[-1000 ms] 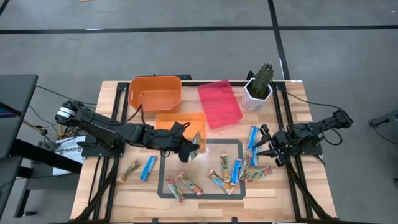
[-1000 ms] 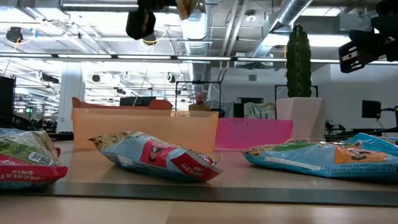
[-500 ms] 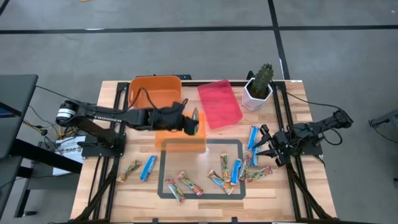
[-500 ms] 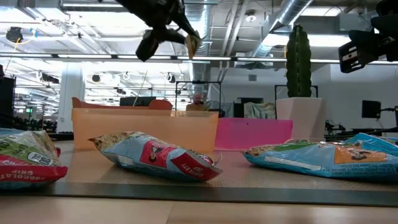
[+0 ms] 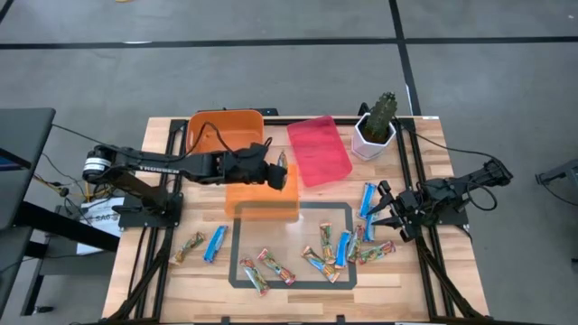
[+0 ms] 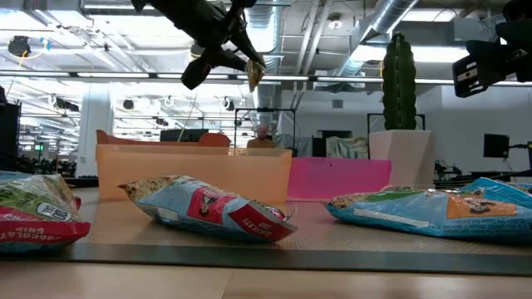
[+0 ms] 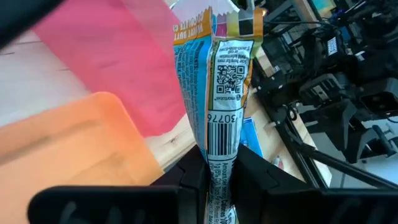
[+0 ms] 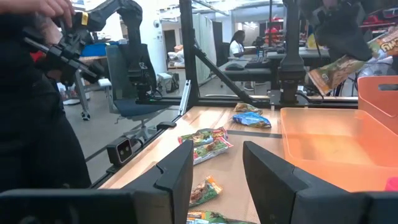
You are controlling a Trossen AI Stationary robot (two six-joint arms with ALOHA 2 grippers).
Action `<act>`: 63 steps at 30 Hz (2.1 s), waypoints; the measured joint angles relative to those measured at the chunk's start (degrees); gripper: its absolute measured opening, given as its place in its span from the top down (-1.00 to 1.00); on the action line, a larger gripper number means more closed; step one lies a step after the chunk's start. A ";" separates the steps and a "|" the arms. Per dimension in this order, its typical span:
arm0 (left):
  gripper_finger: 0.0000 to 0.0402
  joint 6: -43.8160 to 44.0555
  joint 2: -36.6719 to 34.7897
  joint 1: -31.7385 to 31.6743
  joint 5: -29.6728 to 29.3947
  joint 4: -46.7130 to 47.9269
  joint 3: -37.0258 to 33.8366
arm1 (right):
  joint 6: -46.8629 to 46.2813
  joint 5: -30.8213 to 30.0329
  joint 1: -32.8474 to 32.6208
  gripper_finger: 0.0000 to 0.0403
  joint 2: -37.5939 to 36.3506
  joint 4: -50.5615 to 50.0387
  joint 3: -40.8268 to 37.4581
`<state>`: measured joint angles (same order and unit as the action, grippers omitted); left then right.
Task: Pick and place Granola Bars by type
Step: Put the yellow granola bar into the bottom orange bin
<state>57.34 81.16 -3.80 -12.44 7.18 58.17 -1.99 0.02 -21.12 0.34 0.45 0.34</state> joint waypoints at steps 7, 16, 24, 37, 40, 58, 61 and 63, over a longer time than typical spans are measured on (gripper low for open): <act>0.76 5.55 5.86 -0.36 3.64 1.26 0.01 | -0.01 -0.01 0.01 0.33 0.00 -0.01 -0.01; 0.76 7.52 14.71 -2.14 7.79 0.66 -0.02 | -0.01 -0.01 0.02 0.33 0.02 -0.01 -0.01; 0.76 8.40 16.64 -2.48 10.48 0.27 -0.04 | 0.00 -0.01 0.00 0.34 0.02 0.02 -0.01; 0.40 8.46 16.58 -2.48 10.42 0.76 0.01 | 0.00 -0.01 0.00 0.34 0.00 0.00 0.01; 0.31 8.46 16.58 -2.46 10.19 0.31 0.01 | 0.01 -0.01 0.00 0.33 0.00 -0.01 -0.01; 0.21 -4.02 13.59 3.27 14.15 -11.13 -0.06 | 0.01 -0.01 0.02 0.34 0.01 -0.01 -0.01; 0.22 -6.65 10.59 5.66 12.44 -11.20 -0.06 | 0.01 -0.01 0.01 0.33 0.01 0.00 0.01; 0.22 -9.83 8.66 7.36 10.65 -11.35 -0.04 | 0.01 -0.01 0.02 0.34 0.00 0.02 0.02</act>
<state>47.51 89.82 3.56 -1.79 -4.16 58.13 -1.98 0.01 -21.10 0.34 0.47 0.36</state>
